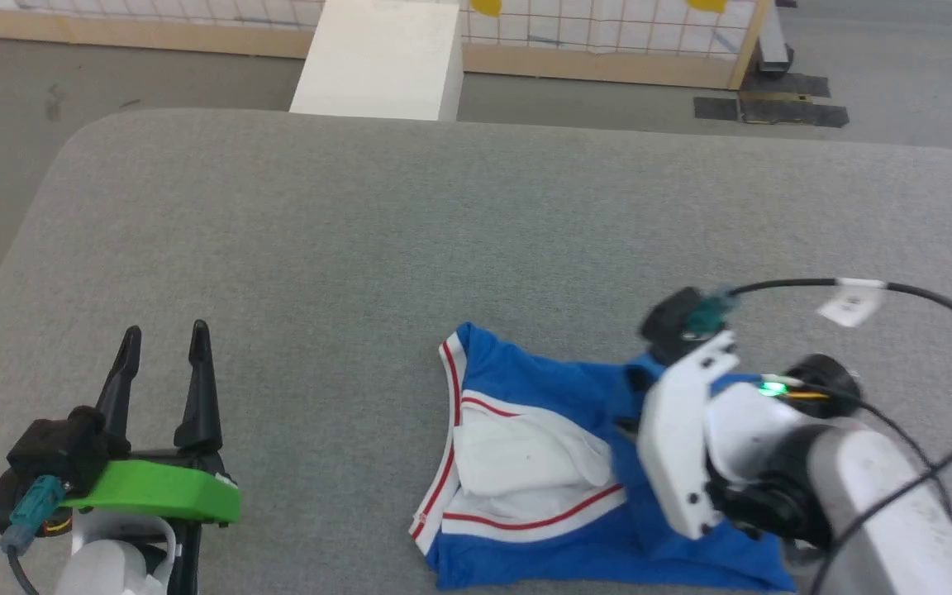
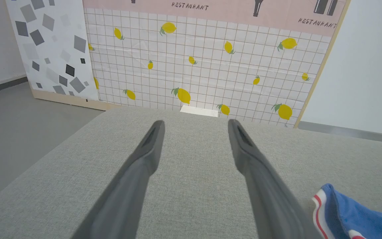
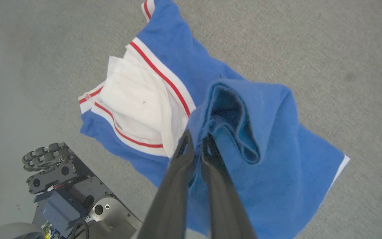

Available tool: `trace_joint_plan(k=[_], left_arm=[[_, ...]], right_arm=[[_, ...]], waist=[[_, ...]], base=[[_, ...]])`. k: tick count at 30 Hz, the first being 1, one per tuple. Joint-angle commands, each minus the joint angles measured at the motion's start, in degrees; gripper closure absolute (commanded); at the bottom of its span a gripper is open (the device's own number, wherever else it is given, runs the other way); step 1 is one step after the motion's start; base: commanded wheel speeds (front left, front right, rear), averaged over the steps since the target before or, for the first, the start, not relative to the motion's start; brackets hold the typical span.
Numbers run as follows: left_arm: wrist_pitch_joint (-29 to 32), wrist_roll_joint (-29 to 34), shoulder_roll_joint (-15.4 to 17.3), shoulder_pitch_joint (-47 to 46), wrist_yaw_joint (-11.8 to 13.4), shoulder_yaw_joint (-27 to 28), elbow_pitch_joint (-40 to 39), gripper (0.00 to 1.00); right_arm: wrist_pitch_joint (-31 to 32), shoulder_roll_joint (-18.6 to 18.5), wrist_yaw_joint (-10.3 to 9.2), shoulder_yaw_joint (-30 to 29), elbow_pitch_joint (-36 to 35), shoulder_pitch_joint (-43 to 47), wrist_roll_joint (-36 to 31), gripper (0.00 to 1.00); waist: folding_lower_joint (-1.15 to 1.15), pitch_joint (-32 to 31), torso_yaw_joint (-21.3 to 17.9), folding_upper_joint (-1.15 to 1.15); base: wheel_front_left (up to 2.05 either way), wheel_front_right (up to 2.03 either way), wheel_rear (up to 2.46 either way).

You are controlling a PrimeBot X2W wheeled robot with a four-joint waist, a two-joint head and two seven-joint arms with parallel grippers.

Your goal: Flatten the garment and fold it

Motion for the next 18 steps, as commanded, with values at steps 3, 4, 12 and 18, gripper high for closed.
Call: trace_joint_plan(k=[3, 4, 12, 18], left_arm=[[-0.3, 0.4, -0.3, -0.2, -0.5, -0.2, 0.6, 0.00], [-0.3, 0.3, -0.3, -0.3, -0.6, -0.3, 0.8, 0.00], [-0.3, 0.2, -0.5, -1.4, -1.1, -0.3, 1.6, 0.00], [-0.3, 0.2, -0.9, -2.2, -1.4, -0.4, 2.2, 0.00]], right_arm=[[-2.0, 2.8, -0.08, 3.3, 5.2, -3.6, 0.9, 1.00], [-2.7, 3.6, -0.08, 4.1, 6.9, -4.4, 1.0, 1.00], [-9.3, 7.6, -0.08, 7.8, 20.2, -10.0, 0.8, 1.00], [-14.8, 8.5, -0.08, 9.3, 30.3, -12.5, 0.7, 0.78]], waist=[[0.00, 0.6, 1.8, 0.00], [0.00, 0.8, 2.1, 0.00], [0.00, 2.5, 4.3, 0.00], [0.00, 3.3, 4.9, 0.00]], base=[[0.00, 0.00, 0.00], [0.00, 0.00, 0.00], [0.00, 0.00, 0.00], [0.00, 0.00, 0.00]])
